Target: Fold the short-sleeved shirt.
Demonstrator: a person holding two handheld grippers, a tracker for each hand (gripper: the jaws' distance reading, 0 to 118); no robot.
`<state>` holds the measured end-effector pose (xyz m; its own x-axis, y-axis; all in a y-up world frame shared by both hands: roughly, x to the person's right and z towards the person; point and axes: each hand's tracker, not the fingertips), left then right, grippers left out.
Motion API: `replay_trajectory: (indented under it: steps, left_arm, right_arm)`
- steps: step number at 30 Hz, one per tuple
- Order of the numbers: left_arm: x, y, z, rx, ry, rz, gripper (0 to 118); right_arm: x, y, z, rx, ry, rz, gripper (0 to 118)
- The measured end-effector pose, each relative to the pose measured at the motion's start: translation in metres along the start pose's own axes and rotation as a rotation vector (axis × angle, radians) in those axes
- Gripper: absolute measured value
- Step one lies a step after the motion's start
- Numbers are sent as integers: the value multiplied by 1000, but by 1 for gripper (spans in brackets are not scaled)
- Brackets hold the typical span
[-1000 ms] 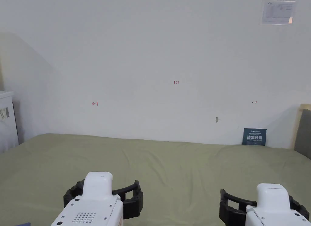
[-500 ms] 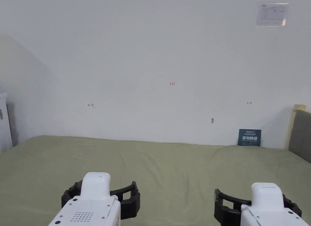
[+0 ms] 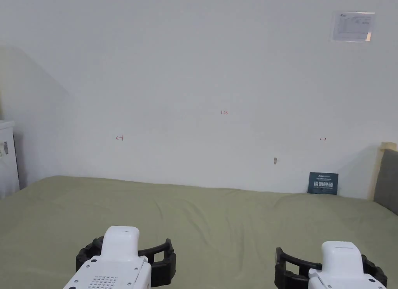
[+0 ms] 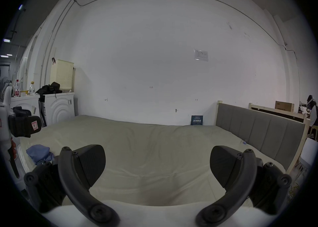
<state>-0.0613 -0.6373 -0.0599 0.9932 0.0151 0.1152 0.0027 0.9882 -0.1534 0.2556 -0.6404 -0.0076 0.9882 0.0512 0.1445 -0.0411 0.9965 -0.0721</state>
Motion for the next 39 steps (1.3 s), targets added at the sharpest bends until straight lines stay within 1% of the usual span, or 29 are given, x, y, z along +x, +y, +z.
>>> replay_trajectory:
  steps: [12, 20, 22, 24, 25, 26, 29, 33, 36, 39]
  left_arm:
    - [1, 0, -1, 1, 0, 4, 116]
    - [3, 2, 2, 0, -1, 0, 116]
    - [3, 2, 4, 2, -3, 3, 116]
    - [2, 3, 4, -1, -1, 2, 116]
    - [2, 4, 5, -5, 1, -1, 116]
    - [1, 4, 4, -6, 1, -2, 116]
    - [-1, 7, 6, 9, -1, 0, 116]
    - [-2, 8, 5, 7, 1, -6, 116]
    - [-1, 7, 4, 3, 0, -4, 116]
    - [-1, 5, 1, -7, -6, 3, 116]
  right_arm:
    - [2, -2, -3, -23, -5, -5, 118]
    - [1, -3, 1, 6, -4, -22, 118]
    - [2, -1, 1, 8, 15, -41, 118]
    - [3, 1, -2, -5, 14, -60, 118]
    - [4, 1, -4, -15, 27, -78, 118]
    - [6, 1, -5, -29, 63, -109, 118]
    - [11, -1, -7, -21, 55, -151, 118]
    - [11, -3, -9, -4, 31, -141, 118]
    - [8, 1, -13, -55, 12, -97, 118]
    - [10, 4, -21, -98, 7, -101, 118]
